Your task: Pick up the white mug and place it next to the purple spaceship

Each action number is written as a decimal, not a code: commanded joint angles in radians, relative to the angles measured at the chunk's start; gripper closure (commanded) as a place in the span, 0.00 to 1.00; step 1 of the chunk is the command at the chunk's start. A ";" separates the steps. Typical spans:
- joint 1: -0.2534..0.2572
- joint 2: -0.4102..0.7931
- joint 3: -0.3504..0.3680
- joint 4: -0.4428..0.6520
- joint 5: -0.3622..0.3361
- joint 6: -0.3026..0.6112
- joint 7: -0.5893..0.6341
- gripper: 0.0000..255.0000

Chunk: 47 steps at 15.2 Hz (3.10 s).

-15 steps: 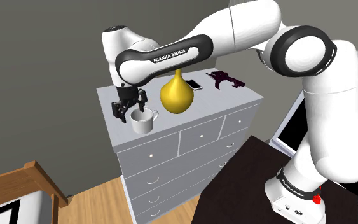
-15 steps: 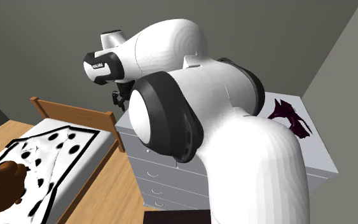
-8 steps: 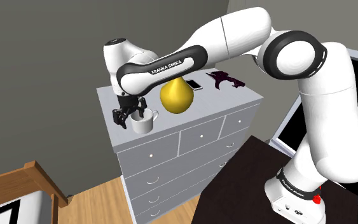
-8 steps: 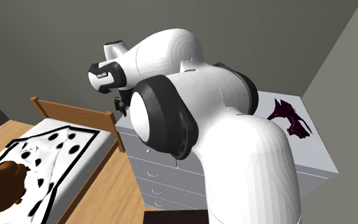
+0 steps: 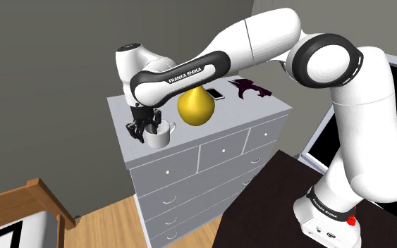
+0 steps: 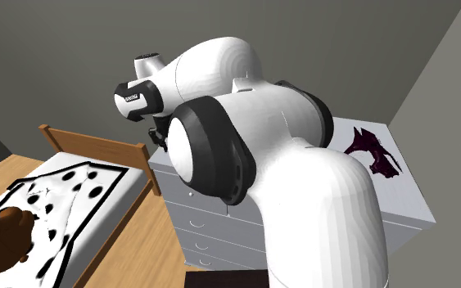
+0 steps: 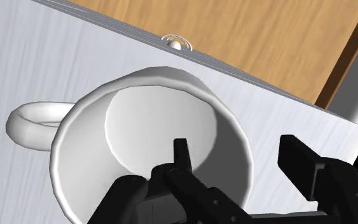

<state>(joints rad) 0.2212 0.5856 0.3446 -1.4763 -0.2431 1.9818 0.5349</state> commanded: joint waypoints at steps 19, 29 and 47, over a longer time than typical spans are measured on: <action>0.001 -0.040 0.010 0.074 0.018 -0.111 -0.015 1.00; 0.009 -0.058 0.016 0.181 0.028 -0.234 -0.028 1.00; -0.130 -0.265 0.002 0.020 0.096 -0.262 -0.171 1.00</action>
<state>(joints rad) 0.1133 0.3488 0.3504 -1.4149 -0.1566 1.7037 0.3867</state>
